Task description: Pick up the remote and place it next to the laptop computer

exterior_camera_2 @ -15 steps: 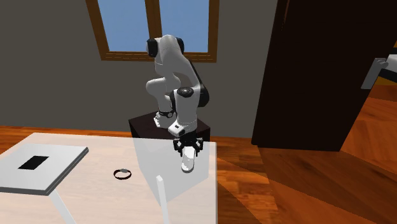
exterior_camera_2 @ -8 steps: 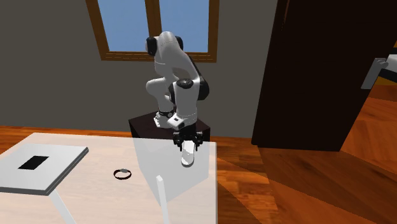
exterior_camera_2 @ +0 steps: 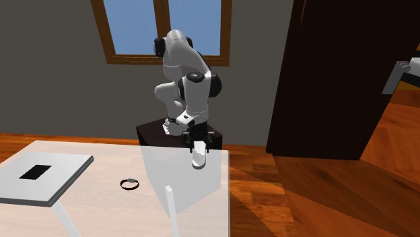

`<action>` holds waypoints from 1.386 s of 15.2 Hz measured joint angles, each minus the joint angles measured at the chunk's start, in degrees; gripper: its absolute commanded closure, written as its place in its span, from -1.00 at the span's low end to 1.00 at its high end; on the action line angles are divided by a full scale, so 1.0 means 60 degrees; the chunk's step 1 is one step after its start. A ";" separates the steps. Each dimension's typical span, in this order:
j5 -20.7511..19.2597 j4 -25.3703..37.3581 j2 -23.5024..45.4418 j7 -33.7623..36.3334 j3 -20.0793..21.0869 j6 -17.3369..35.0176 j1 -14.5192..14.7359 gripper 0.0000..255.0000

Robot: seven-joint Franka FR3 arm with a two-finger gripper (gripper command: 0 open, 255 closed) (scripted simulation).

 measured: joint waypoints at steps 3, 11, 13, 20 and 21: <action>-0.0029 0.0193 -0.0134 0.0034 0.0000 -0.0323 0.0010 1.00; 0.0066 0.0321 -0.0121 -0.1503 -0.0647 -0.0491 -0.0866 1.00; 0.0103 0.0412 -0.0076 -0.1946 -0.0827 -0.0548 -0.1118 1.00; 0.0341 0.1087 0.0445 -0.3542 -0.1427 -0.0785 -0.2064 1.00; 0.0373 0.1121 0.0489 -0.3764 -0.1506 -0.0784 -0.2199 1.00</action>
